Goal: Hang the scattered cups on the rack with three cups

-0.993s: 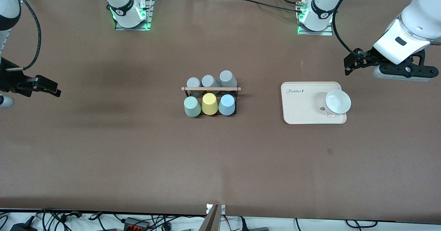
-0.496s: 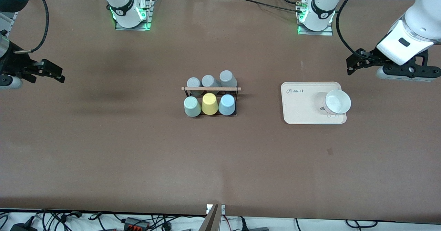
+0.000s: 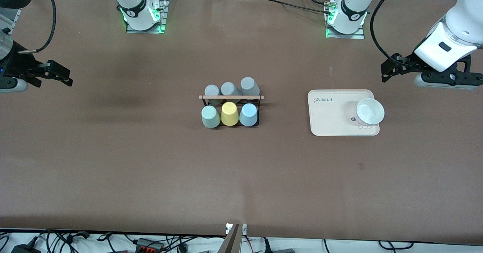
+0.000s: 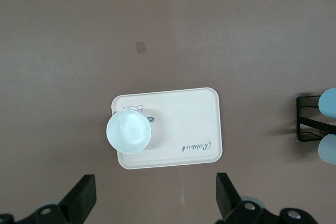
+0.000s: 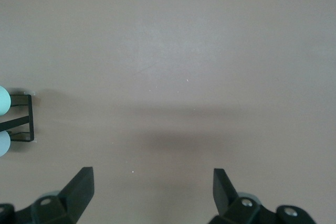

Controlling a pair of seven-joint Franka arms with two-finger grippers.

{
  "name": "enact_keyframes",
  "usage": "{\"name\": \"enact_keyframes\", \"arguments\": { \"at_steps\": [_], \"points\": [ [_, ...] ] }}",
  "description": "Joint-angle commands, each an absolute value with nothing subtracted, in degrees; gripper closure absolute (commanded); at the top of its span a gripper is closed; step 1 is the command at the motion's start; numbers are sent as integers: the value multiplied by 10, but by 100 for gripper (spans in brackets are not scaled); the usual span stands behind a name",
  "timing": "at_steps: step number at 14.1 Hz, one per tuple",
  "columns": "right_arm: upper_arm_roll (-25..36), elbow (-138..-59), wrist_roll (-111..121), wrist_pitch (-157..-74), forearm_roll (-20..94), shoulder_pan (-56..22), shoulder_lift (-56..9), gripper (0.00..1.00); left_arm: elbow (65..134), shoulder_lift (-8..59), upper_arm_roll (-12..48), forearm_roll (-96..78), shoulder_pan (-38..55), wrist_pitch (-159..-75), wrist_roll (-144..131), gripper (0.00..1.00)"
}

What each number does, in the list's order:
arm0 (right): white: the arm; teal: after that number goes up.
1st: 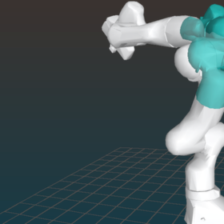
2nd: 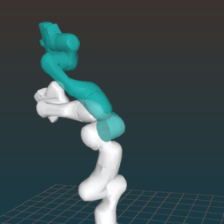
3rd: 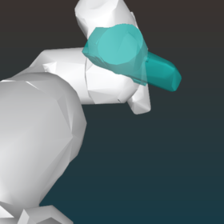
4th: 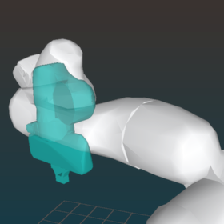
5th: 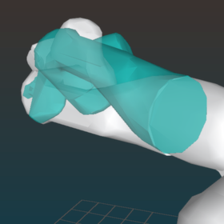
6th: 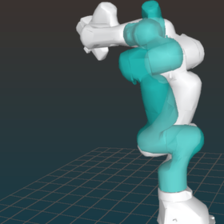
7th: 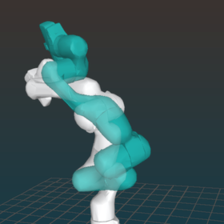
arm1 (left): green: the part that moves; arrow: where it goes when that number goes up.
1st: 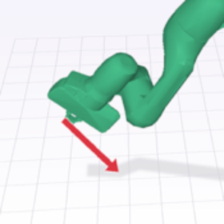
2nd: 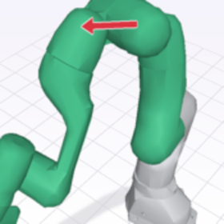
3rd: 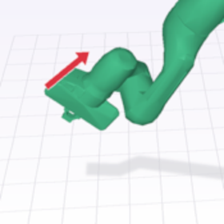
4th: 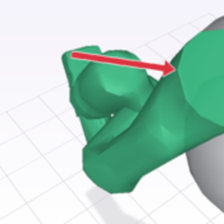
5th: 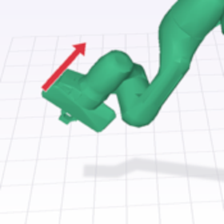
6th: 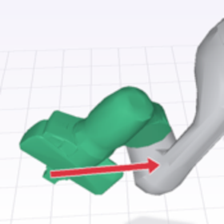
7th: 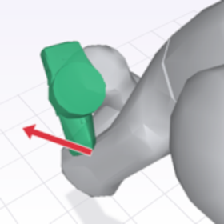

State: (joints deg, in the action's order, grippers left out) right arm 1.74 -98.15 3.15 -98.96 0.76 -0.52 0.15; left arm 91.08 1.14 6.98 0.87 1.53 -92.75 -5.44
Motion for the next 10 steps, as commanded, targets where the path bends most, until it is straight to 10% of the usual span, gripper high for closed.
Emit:
{"name": "enact_keyframes", "arguments": {
  "at_steps": [1, 10],
  "points": [
    [14, -997, 42, -989, 2, 3, 18, 0, 895, 16, 69, -3, 11, -914, -44, 0],
    [14, -998, 43, -984, 1, 2, 24, 0, 895, 16, 69, -3, 8, -912, -44, 0]
  ]
}}
